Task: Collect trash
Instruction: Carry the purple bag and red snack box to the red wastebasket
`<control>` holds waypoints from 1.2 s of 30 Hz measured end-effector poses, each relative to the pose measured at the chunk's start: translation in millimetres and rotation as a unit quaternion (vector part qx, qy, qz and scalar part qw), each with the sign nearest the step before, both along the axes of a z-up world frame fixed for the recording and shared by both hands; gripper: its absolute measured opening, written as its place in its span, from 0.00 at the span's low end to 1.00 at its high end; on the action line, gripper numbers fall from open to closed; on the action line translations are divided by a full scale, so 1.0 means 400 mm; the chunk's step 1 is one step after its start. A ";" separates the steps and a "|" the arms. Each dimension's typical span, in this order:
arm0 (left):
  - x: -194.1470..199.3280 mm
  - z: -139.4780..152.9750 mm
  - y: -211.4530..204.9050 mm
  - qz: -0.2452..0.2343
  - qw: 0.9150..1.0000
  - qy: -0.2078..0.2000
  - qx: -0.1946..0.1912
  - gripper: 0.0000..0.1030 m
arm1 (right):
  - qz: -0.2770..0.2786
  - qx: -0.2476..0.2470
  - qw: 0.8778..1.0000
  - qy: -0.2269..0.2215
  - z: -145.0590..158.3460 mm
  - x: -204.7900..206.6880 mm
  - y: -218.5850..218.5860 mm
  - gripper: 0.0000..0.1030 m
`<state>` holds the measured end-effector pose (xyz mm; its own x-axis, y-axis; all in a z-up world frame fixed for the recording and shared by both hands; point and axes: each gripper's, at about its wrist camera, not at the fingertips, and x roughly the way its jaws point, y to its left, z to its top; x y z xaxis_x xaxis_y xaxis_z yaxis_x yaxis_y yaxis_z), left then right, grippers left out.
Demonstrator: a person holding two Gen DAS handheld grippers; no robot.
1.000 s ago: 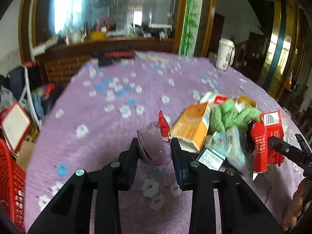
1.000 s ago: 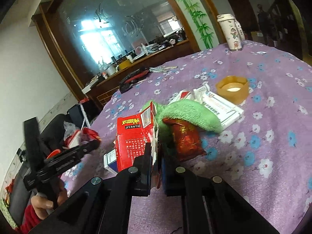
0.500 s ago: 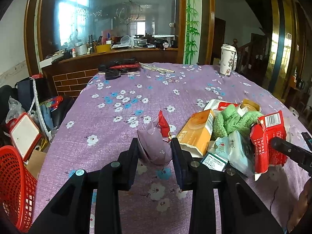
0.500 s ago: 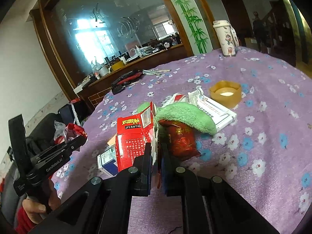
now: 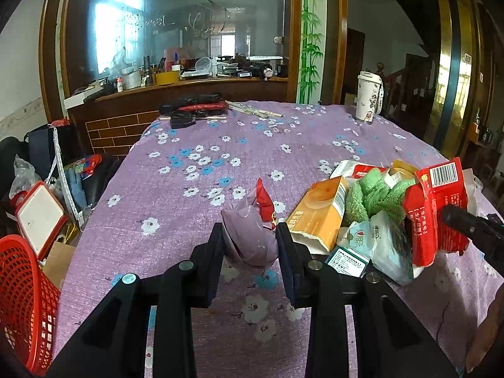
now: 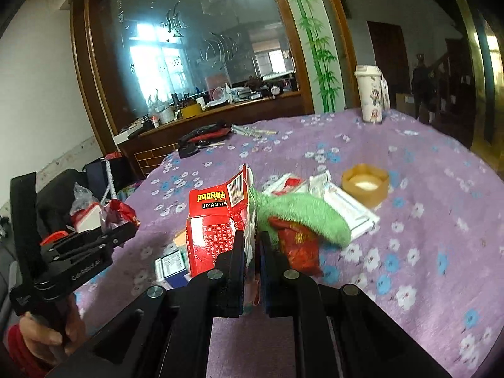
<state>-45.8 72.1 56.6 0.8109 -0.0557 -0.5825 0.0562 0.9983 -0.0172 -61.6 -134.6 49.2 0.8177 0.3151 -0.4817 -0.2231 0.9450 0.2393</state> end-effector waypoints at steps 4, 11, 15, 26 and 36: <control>0.000 0.000 0.002 0.000 1.000 0.000 -0.001 0.30 | 0.002 0.008 1.000 -0.002 0.000 0.003 -0.002 0.08; 0.001 0.000 0.002 0.000 1.000 0.000 -0.002 0.30 | 0.002 0.011 1.000 -0.007 0.002 0.001 -0.004 0.08; 0.000 0.000 0.004 0.002 1.000 0.000 -0.001 0.30 | 0.002 0.006 1.000 -0.011 0.004 -0.002 0.000 0.08; 0.001 -0.001 0.003 0.004 1.000 0.001 0.001 0.30 | -0.001 0.022 1.000 0.000 -0.002 0.000 -0.003 0.08; 0.001 -0.002 0.006 0.006 1.000 0.002 0.004 0.30 | -0.007 0.012 1.000 0.002 -0.004 0.001 -0.003 0.08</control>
